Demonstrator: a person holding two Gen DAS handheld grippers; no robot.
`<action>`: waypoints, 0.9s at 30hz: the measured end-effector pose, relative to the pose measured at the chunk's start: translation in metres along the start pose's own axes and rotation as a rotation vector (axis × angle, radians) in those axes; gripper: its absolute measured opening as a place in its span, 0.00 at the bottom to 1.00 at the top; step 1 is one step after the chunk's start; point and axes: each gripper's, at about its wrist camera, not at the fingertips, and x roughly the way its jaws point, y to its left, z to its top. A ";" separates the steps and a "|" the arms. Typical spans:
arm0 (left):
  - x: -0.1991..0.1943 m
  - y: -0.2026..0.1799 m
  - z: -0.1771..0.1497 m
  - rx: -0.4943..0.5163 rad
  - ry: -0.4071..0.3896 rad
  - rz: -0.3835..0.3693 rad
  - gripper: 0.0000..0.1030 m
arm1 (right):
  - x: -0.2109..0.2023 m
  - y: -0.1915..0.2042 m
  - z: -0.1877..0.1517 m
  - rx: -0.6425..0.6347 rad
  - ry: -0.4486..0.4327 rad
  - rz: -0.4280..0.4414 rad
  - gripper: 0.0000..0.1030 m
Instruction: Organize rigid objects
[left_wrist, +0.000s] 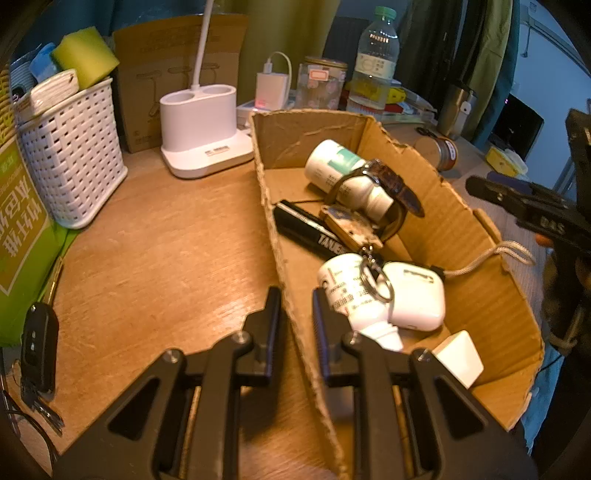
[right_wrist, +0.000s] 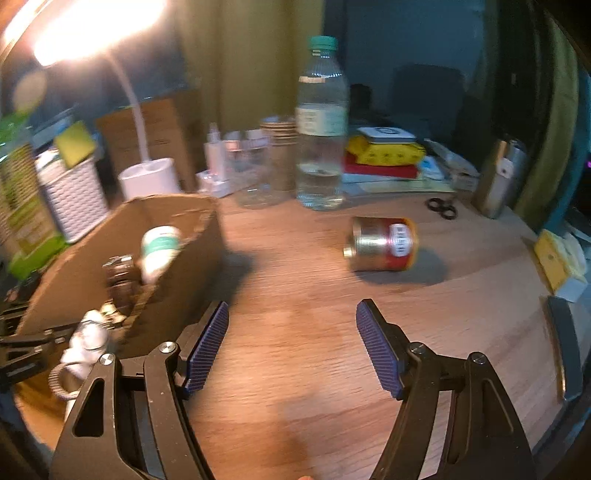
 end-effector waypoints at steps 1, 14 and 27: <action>0.000 0.000 0.000 0.000 0.000 0.000 0.18 | 0.002 -0.005 0.000 0.012 -0.002 -0.012 0.73; 0.000 0.000 0.000 0.000 0.000 0.001 0.18 | 0.022 -0.038 0.016 0.048 -0.018 -0.089 0.76; 0.000 0.000 0.000 0.000 0.001 0.001 0.18 | 0.053 -0.059 0.035 0.074 -0.023 -0.147 0.79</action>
